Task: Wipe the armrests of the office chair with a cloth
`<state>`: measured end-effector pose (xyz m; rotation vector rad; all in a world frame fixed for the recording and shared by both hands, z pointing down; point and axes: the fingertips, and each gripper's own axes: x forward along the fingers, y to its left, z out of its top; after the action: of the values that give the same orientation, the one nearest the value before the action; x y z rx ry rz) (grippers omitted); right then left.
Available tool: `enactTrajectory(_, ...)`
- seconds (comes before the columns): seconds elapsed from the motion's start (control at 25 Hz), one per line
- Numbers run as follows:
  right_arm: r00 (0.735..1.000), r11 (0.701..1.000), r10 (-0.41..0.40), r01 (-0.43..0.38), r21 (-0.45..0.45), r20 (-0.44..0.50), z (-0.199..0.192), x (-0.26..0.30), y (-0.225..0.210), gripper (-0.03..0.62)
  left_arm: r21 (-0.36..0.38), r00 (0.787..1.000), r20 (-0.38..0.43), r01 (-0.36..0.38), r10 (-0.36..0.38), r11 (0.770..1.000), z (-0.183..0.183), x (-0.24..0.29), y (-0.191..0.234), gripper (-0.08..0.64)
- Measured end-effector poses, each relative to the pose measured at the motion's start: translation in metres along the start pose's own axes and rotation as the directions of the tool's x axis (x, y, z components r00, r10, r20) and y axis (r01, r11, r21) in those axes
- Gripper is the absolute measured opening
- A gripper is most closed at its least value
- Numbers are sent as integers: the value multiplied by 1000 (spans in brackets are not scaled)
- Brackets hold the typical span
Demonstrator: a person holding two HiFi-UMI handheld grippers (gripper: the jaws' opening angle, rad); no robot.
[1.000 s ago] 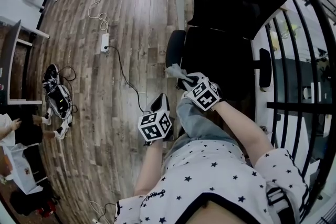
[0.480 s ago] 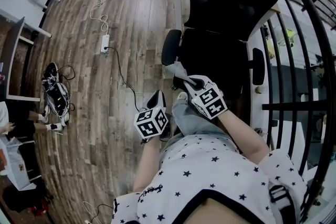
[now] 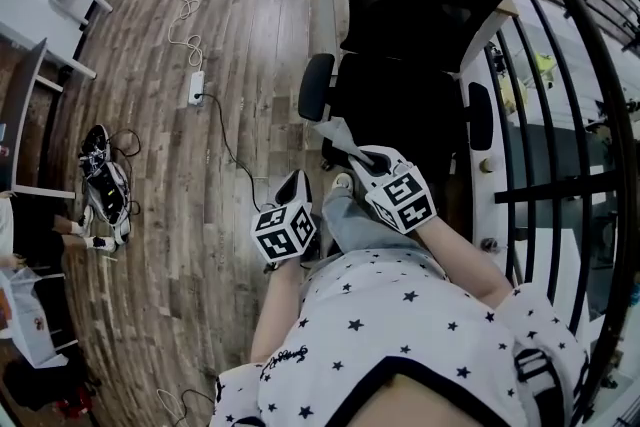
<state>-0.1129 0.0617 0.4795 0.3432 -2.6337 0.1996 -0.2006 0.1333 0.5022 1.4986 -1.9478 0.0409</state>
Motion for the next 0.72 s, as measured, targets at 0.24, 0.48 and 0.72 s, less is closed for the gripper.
enactTrajectory(0.24, 1000, 1000, 4, -4, 5, 24, 2, -9, 13, 34, 1, 1000, 9, 7, -7, 1000, -2, -8, -1, 6)
enactTrajectory(0.48, 999, 1000, 6, -7, 8, 35, 3, -12, 16, 34, 7, 1000, 20, 16, -16, 1000, 2, -9, -6, 6)
enactTrajectory(0.72, 999, 999, 21, -22, 27, 50, 5, -12, 16, 34, 12, 1000, 18, 20, -20, 1000, 1, -7, -8, 6)
